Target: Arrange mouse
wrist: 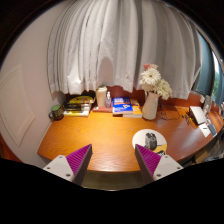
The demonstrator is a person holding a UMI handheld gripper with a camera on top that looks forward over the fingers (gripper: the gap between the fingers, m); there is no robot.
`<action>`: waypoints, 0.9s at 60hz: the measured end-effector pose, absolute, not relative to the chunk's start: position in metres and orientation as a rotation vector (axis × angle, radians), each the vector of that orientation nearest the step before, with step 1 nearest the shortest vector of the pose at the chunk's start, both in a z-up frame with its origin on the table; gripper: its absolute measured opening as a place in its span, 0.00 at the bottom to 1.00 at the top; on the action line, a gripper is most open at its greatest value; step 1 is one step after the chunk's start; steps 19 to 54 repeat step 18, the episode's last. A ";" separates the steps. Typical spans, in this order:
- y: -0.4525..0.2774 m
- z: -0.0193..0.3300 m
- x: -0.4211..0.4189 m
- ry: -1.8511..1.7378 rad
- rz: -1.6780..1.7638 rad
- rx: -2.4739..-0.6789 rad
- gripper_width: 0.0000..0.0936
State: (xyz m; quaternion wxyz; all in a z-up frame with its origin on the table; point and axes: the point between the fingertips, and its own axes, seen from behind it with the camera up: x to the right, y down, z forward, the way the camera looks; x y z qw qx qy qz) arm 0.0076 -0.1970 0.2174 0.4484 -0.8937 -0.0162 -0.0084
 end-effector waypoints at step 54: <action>-0.216 0.217 -0.017 -0.079 0.007 -2.209 0.92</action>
